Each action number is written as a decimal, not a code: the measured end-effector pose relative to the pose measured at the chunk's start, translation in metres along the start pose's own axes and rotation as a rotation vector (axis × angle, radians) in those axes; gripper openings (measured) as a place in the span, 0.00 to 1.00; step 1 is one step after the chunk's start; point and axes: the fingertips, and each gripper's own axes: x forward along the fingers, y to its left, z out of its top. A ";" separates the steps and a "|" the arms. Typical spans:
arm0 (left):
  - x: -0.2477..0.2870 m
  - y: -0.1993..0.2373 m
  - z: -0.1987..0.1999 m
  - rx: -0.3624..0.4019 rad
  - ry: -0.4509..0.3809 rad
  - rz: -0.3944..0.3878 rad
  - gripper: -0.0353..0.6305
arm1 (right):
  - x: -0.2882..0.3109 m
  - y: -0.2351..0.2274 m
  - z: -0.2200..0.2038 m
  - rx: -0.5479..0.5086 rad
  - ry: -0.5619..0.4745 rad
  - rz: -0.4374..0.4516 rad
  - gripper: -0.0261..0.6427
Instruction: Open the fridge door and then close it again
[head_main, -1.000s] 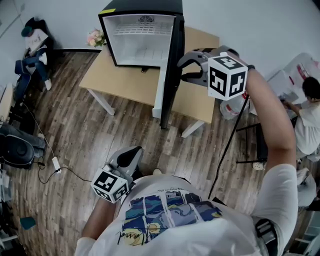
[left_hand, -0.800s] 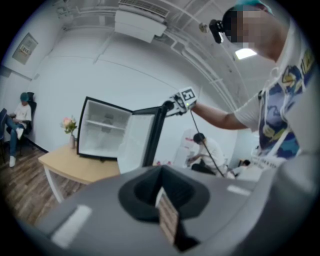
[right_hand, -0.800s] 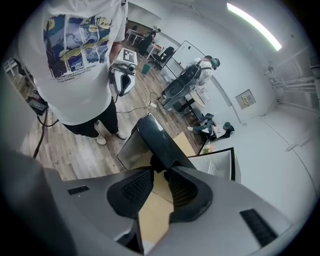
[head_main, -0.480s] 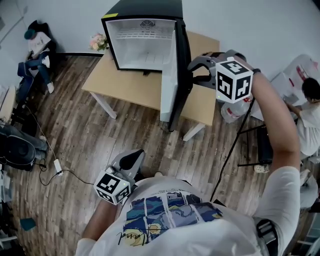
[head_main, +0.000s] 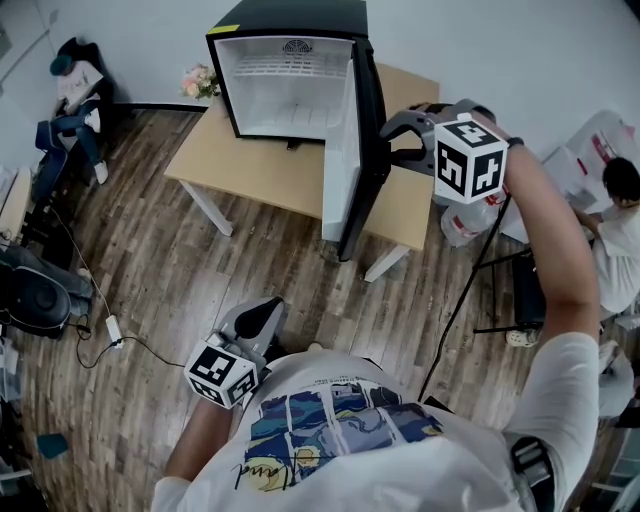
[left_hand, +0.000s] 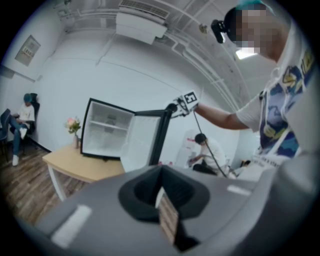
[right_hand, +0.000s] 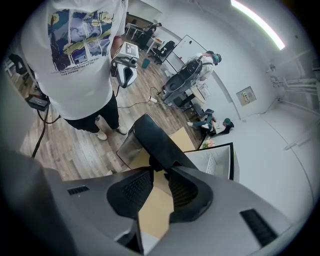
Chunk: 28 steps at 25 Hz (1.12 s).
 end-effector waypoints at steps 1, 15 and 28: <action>0.000 0.000 0.000 -0.002 -0.001 0.001 0.07 | 0.000 0.000 0.000 0.000 0.000 0.000 0.14; -0.003 0.003 -0.004 -0.008 -0.001 0.003 0.07 | 0.000 0.001 0.001 -0.003 0.000 -0.001 0.14; 0.000 0.003 -0.003 -0.013 0.000 0.008 0.07 | -0.002 0.002 -0.001 -0.010 0.001 0.000 0.14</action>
